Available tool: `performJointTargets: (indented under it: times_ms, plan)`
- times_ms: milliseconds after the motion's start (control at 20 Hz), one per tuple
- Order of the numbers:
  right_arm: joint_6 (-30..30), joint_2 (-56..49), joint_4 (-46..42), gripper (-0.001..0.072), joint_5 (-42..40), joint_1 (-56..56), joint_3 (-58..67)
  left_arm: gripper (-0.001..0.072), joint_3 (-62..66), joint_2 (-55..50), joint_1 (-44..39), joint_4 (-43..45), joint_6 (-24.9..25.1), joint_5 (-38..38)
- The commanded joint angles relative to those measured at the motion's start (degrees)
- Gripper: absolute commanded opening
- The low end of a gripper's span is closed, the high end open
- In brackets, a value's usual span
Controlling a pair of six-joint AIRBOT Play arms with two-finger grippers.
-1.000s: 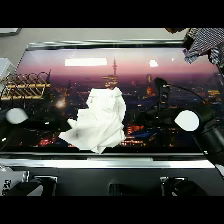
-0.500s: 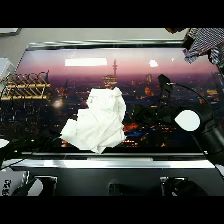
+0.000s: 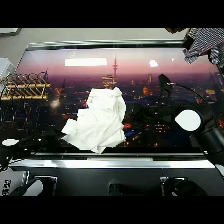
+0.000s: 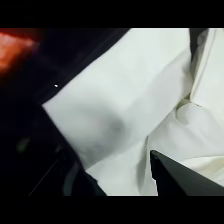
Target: Fold the clothes and pants, and hang the long-sleeved shirts on hangers.
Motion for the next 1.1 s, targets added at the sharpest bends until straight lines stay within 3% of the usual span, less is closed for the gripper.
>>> performJointTargets:
  times_ms: [0,50,100,250,400,450,550,650,900,950,1050]
  plan:
    - [0.17,0.04,1.70,0.0234,-1.88,-0.02,0.04,0.0601,0.09,-4.61,-4.33,-6.54,3.65,5.25]
    - [0.20,0.04,2.01,0.0234,-3.08,-0.02,0.04,0.0597,0.09,-5.20,-5.46,-7.61,3.63,6.54]
    - [1.05,0.04,2.25,0.0236,-4.55,-0.02,0.04,0.0526,0.09,-5.64,-6.40,-7.78,3.63,7.54]
    - [11.08,0.04,-1.14,0.0270,-12.68,-0.24,0.15,0.0012,0.09,-5.88,-7.37,-7.76,3.82,7.50]
    - [20.35,-0.61,-3.19,0.0269,-13.35,-11.50,1.29,0.0019,0.09,-5.81,-7.37,-8.00,3.91,7.21]
    - [18.93,-1.18,-2.16,0.0270,-12.00,-17.33,1.29,0.0019,0.09,-5.81,-7.37,-8.02,3.91,7.02]
    - [9.55,-4.66,2.45,0.0313,-9.09,-28.00,1.29,0.0019,0.09,-5.81,-7.37,-8.02,3.91,5.97]
    - [-3.67,-11.76,11.85,0.0500,-7.15,-33.75,1.29,0.0020,0.09,-5.81,-7.37,-8.02,3.91,4.22]
    - [-35.71,-34.03,45.70,0.0513,-3.85,-33.62,1.29,0.0020,0.09,-5.81,-7.37,-8.15,3.89,2.01]
    - [-39.41,-36.68,49.22,0.0513,-4.02,-32.30,1.29,0.0019,0.09,-5.81,-7.37,-8.15,3.89,1.66]
    - [-41.07,-40.44,50.62,0.0512,-7.48,-28.39,1.29,0.0019,0.09,-5.81,-7.37,-8.20,3.89,1.49]
